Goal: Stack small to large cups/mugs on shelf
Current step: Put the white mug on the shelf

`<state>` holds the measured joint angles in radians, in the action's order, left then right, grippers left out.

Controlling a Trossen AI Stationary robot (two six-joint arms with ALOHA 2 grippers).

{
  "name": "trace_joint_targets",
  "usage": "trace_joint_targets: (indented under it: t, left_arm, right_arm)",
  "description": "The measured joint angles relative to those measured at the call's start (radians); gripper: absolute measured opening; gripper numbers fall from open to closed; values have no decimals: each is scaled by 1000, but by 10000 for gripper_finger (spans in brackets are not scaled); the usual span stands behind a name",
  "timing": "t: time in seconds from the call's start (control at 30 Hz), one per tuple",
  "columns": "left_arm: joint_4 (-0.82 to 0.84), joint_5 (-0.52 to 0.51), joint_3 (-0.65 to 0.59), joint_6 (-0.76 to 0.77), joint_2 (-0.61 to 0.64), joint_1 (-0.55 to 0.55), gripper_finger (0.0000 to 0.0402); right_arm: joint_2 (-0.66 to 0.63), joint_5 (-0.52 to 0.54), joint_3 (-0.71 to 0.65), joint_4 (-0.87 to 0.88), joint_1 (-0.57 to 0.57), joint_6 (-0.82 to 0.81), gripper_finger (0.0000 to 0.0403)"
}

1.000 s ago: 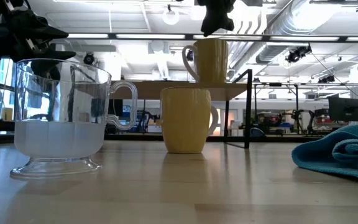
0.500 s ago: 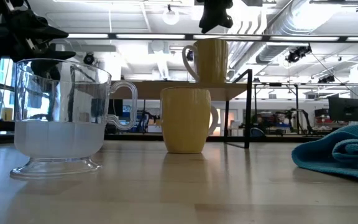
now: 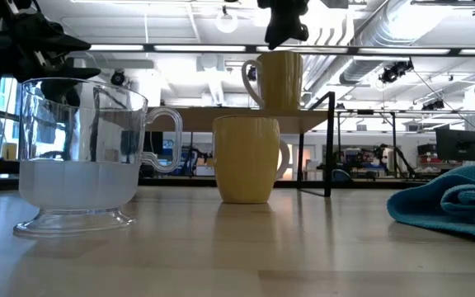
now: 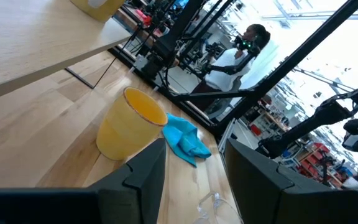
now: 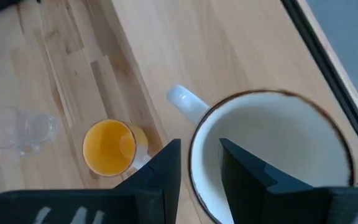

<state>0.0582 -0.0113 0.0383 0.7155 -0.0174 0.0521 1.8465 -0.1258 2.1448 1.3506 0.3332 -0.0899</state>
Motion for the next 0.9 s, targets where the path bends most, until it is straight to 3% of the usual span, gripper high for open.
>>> trace_joint_targets:
  t: [0.9]
  left_arm:
    - [0,-5,0,-3,0,0,154]
  right_arm:
    - [51,-3,0,43,0,49,99]
